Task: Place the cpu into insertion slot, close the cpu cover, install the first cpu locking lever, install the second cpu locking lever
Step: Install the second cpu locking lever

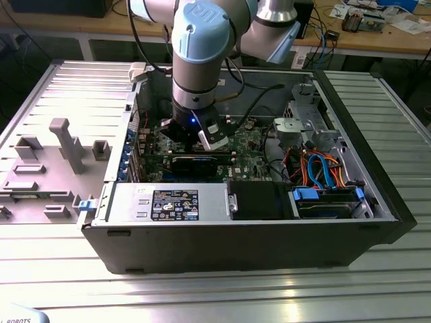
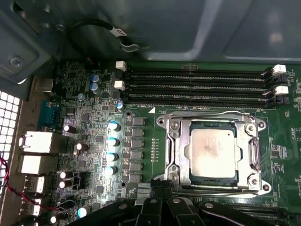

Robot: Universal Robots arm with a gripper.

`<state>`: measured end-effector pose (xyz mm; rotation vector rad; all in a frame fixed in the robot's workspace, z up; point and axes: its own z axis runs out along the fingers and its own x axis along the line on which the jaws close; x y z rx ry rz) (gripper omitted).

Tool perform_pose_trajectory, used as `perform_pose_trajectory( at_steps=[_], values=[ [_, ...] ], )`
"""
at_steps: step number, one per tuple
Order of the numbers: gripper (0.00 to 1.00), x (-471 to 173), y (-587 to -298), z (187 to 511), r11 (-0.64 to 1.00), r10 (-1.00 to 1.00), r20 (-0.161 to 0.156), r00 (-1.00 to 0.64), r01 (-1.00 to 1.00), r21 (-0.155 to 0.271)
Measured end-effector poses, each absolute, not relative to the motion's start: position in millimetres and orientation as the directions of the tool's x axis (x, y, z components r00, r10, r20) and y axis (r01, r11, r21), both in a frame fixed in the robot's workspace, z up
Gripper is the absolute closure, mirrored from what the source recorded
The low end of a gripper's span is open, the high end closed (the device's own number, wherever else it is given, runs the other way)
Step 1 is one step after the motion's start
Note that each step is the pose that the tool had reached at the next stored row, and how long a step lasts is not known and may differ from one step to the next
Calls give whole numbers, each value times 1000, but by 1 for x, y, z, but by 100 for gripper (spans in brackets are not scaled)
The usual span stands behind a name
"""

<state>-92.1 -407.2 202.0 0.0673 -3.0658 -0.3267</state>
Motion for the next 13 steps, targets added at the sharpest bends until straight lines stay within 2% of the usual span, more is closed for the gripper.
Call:
perform_pose_trajectory(
  at_steps=[8, 13],
  values=[
    [89, -94, -403, 199, 974, -50, 52, -997, -37, 223],
    [89, -95, -404, 211, 974, -50, 52, -997, -37, 223]
  ],
)
